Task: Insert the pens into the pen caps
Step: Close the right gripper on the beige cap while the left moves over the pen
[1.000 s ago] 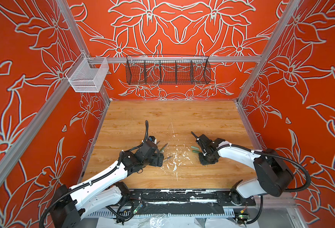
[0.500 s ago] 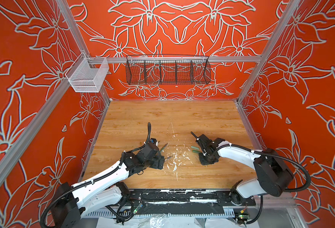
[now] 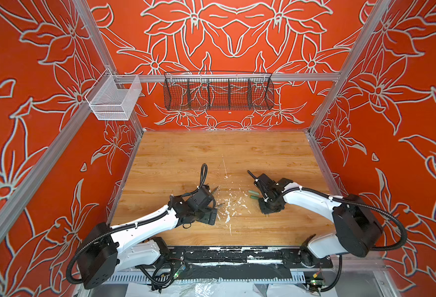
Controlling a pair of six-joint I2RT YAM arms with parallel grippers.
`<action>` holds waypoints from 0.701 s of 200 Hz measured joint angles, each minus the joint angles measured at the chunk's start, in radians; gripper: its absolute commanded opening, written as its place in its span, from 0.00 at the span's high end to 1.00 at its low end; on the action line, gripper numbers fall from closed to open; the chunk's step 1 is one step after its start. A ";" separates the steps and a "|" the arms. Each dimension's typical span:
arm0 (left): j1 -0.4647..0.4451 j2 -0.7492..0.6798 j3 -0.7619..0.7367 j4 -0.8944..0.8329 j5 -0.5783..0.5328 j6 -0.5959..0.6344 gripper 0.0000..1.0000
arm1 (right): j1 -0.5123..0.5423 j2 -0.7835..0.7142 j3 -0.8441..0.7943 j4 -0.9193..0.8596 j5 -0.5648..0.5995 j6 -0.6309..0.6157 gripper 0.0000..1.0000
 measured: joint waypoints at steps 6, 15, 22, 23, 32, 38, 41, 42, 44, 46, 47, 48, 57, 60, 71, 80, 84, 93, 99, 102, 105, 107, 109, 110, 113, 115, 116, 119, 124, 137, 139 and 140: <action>0.000 0.000 0.000 0.000 0.000 -0.001 0.03 | 0.008 -0.001 0.008 -0.007 0.007 0.002 0.69; 0.000 -0.001 0.000 0.001 -0.001 -0.001 0.03 | 0.018 -0.003 0.016 -0.011 0.013 0.003 0.71; 0.000 -0.003 0.000 0.002 -0.001 -0.001 0.03 | 0.021 -0.003 0.020 -0.011 0.016 0.006 0.72; 0.000 -0.003 0.000 0.002 -0.001 -0.001 0.03 | 0.022 -0.004 0.021 -0.011 0.017 0.007 0.72; 0.000 -0.006 0.000 0.002 -0.002 -0.001 0.03 | 0.024 -0.004 0.024 -0.011 0.017 0.011 0.72; 0.000 -0.008 0.000 0.003 -0.002 -0.001 0.03 | 0.026 -0.004 0.024 -0.010 0.018 0.013 0.73; 0.000 -0.009 0.000 0.002 -0.002 -0.001 0.03 | 0.026 -0.004 0.024 -0.010 0.017 0.014 0.73; 0.000 -0.010 0.000 0.003 -0.002 -0.001 0.03 | 0.027 -0.004 0.024 -0.010 0.018 0.014 0.73; 0.000 -0.010 0.000 0.002 -0.002 -0.001 0.03 | 0.028 -0.003 0.024 -0.010 0.017 0.014 0.73; 0.000 -0.010 0.000 0.002 -0.002 -0.001 0.03 | 0.028 -0.003 0.024 -0.010 0.017 0.015 0.73; 0.000 -0.010 0.000 0.002 -0.002 -0.001 0.03 | 0.028 -0.003 0.024 -0.011 0.017 0.015 0.74; 0.000 -0.011 0.000 0.002 -0.002 -0.001 0.03 | 0.028 -0.002 0.024 -0.011 0.017 0.016 0.74; 0.000 -0.013 0.000 0.002 -0.002 -0.001 0.03 | 0.028 0.002 0.024 -0.010 0.017 0.017 0.74; 0.000 -0.014 0.000 0.002 -0.002 -0.001 0.03 | 0.028 0.005 0.024 -0.010 0.017 0.018 0.74; 0.000 -0.016 0.000 0.002 -0.002 -0.001 0.03 | 0.028 0.017 0.024 -0.010 0.017 0.018 0.75; 0.000 -0.018 0.000 0.002 -0.002 -0.002 0.03 | 0.028 0.031 0.024 -0.010 0.017 0.018 0.76; 0.000 -0.018 0.000 0.002 -0.002 -0.002 0.03 | 0.028 0.036 0.024 -0.009 0.017 0.019 0.77; 0.000 -0.020 0.000 0.002 -0.002 -0.003 0.03 | 0.029 0.047 0.024 -0.010 0.017 0.020 0.78; 0.000 -0.022 0.000 0.002 -0.002 -0.005 0.03 | 0.029 0.050 0.024 -0.010 0.019 0.020 0.78; 0.000 -0.023 0.000 0.002 -0.003 -0.006 0.03 | 0.030 0.052 0.024 -0.010 0.020 0.021 0.78; 0.000 -0.023 0.000 0.002 -0.003 -0.006 0.03 | 0.031 0.052 0.024 -0.010 0.023 0.021 0.78; 0.000 -0.024 0.000 0.002 -0.003 -0.007 0.03 | 0.032 0.053 0.024 -0.010 0.024 0.021 0.78; 0.000 -0.025 0.000 0.002 -0.003 -0.008 0.03 | 0.033 0.053 0.024 -0.010 0.026 0.021 0.79; 0.000 -0.025 0.000 0.002 -0.003 -0.008 0.03 | 0.034 0.053 0.024 -0.010 0.027 0.021 0.79; 0.000 -0.026 0.000 0.002 -0.003 -0.009 0.03 | 0.035 0.053 0.024 -0.011 0.029 0.021 0.79; 0.000 -0.026 0.000 0.002 -0.003 -0.009 0.03 | 0.035 0.053 0.025 -0.011 0.030 0.021 0.79; 0.000 -0.026 0.000 0.002 -0.003 -0.009 0.03 | 0.036 0.053 0.025 -0.011 0.031 0.021 0.79; 0.000 -0.027 0.000 0.002 -0.003 -0.010 0.03 | 0.038 0.053 0.026 -0.011 0.033 0.021 0.79; 0.000 -0.028 0.000 0.002 -0.003 -0.011 0.03 | 0.042 0.053 0.027 -0.011 0.037 0.022 0.79; 0.000 -0.028 0.000 0.002 -0.004 -0.012 0.03 | 0.053 0.053 0.031 -0.011 0.044 0.024 0.79; 0.000 -0.028 0.000 0.002 -0.004 -0.012 0.03 | 0.055 0.053 0.032 -0.011 0.045 0.024 0.79; 0.000 -0.028 0.000 0.002 -0.004 -0.013 0.03 | 0.055 0.053 0.032 -0.011 0.045 0.024 0.79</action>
